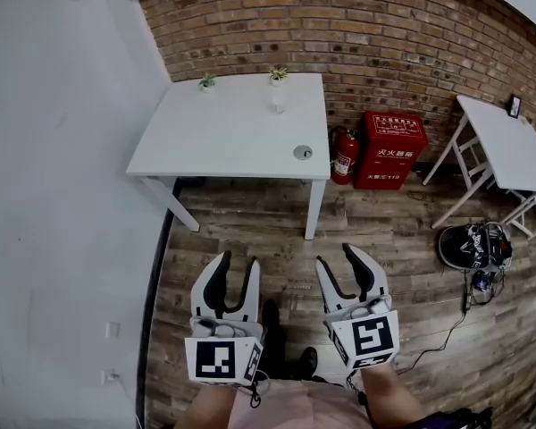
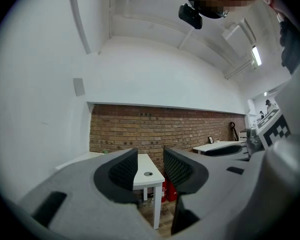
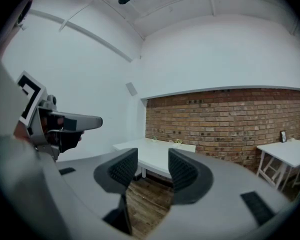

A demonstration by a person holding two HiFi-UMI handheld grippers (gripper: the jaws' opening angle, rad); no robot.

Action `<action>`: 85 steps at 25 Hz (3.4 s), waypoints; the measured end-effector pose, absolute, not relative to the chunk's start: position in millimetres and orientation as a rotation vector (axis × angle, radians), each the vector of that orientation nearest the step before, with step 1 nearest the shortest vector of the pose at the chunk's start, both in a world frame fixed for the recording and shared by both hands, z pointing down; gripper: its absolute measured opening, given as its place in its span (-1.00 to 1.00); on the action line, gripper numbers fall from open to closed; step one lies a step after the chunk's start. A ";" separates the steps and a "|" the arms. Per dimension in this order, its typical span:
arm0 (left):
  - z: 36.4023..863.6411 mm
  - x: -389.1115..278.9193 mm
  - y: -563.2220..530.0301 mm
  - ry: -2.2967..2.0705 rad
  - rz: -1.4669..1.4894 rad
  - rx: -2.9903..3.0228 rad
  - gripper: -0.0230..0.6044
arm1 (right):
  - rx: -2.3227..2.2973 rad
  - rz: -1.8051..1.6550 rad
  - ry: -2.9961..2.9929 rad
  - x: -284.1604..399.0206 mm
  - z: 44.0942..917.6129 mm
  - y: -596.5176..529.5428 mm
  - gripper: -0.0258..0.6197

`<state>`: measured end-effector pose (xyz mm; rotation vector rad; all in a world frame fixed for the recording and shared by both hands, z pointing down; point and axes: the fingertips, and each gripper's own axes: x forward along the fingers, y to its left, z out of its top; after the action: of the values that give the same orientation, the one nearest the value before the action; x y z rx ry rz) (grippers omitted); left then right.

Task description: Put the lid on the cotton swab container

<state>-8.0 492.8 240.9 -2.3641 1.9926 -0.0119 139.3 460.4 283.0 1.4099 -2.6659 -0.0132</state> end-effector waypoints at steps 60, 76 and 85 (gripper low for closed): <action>245.8 -93.5 -74.2 1.925 -0.017 -2.505 -0.40 | 1.426 -0.012 -2.681 45.2 273.7 -103.6 -0.39; 358.5 -140.8 -151.2 2.006 -0.069 -2.763 -0.37 | 1.205 0.242 -2.502 -14.2 402.6 -138.6 -0.35; 412.2 -132.0 -177.4 1.821 0.048 -2.997 -0.11 | 1.139 0.365 -2.387 -34.2 485.2 -146.9 -0.29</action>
<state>-132.0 -177.4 412.2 -2.9970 1.8207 0.0478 -34.2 -146.9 485.2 1.1394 -2.3871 0.3653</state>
